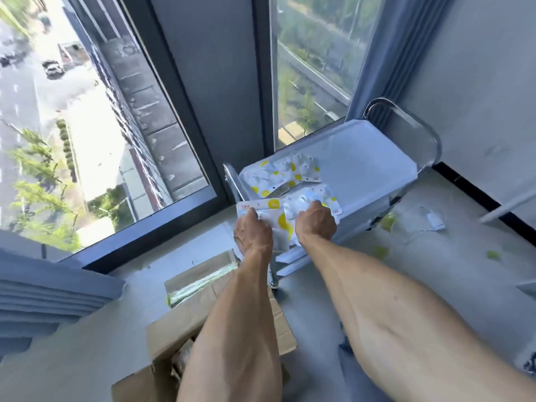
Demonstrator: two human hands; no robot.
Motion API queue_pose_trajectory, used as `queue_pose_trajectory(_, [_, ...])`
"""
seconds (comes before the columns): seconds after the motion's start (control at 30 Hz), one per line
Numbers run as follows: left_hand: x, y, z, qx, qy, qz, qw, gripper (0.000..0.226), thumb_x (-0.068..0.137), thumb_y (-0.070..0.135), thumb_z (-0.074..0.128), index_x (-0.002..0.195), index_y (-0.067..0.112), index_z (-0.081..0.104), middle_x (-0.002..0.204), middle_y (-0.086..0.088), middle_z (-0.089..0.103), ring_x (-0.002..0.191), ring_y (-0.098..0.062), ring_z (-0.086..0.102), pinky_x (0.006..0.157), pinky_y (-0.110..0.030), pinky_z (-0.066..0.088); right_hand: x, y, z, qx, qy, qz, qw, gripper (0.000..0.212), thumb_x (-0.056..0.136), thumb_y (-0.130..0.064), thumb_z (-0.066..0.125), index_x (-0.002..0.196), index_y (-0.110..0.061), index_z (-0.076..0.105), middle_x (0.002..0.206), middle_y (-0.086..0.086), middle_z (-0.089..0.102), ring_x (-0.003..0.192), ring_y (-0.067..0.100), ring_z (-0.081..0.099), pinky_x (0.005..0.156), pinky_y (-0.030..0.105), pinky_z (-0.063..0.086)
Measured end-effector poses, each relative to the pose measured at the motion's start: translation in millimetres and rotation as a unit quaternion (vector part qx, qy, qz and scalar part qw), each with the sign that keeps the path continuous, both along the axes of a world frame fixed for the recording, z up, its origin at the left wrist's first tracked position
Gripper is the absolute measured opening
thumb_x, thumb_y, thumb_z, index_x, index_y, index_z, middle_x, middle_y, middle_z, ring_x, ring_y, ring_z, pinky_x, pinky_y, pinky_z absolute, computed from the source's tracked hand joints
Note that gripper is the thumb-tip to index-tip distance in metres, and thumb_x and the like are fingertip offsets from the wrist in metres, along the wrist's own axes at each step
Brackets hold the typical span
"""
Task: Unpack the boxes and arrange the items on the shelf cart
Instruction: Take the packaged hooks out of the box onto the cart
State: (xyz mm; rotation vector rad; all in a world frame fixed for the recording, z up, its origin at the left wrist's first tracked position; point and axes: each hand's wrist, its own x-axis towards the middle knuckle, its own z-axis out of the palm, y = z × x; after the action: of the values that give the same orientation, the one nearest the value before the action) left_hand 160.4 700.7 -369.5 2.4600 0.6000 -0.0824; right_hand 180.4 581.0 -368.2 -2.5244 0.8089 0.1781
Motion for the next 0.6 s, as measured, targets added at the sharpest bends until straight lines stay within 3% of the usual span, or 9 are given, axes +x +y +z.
queue_pose_trajectory(0.1, [38, -61, -10, -0.001, 0.012, -0.027, 1.000, 0.007, 0.083, 0.005, 0.046, 0.082, 0.012, 0.044, 0.092, -0.016, 0.059, 0.081, -0.033, 0.053, 0.068, -0.036, 0.036, 33, -57, -11, 0.006, 0.005, -0.042, 0.999, 0.023, 0.096, -0.022, 0.051, 0.116, -0.011, 0.057, 0.118, 0.011, 0.064, 0.111, 0.030, 0.062, 0.090, 0.036, 0.047])
queue_pose_trajectory(0.3, [127, -182, -87, 0.003, 0.075, -0.030, 0.997, 0.020, 0.086, 0.008, 0.050, 0.105, 0.007, 0.055, 0.107, -0.018, 0.060, 0.103, -0.037, 0.057, 0.075, -0.036, 0.035, 113, -189, -85, 0.027, 0.048, -0.050, 0.997, 0.027, 0.093, -0.024, 0.058, 0.115, -0.009, 0.059, 0.122, 0.014, 0.062, 0.116, 0.032, 0.059, 0.090, 0.037, 0.046])
queue_pose_trajectory(0.6, [246, -306, -160, 0.004, 0.114, -0.030, 0.993, 0.017, 0.083, 0.006, 0.052, 0.099, 0.006, 0.056, 0.102, -0.019, 0.063, 0.097, -0.040, 0.060, 0.070, -0.036, 0.037, 237, -314, -161, -0.001, 0.090, -0.044, 0.995, 0.025, 0.094, -0.025, 0.057, 0.114, -0.010, 0.060, 0.119, 0.015, 0.062, 0.113, 0.033, 0.060, 0.095, 0.039, 0.047])
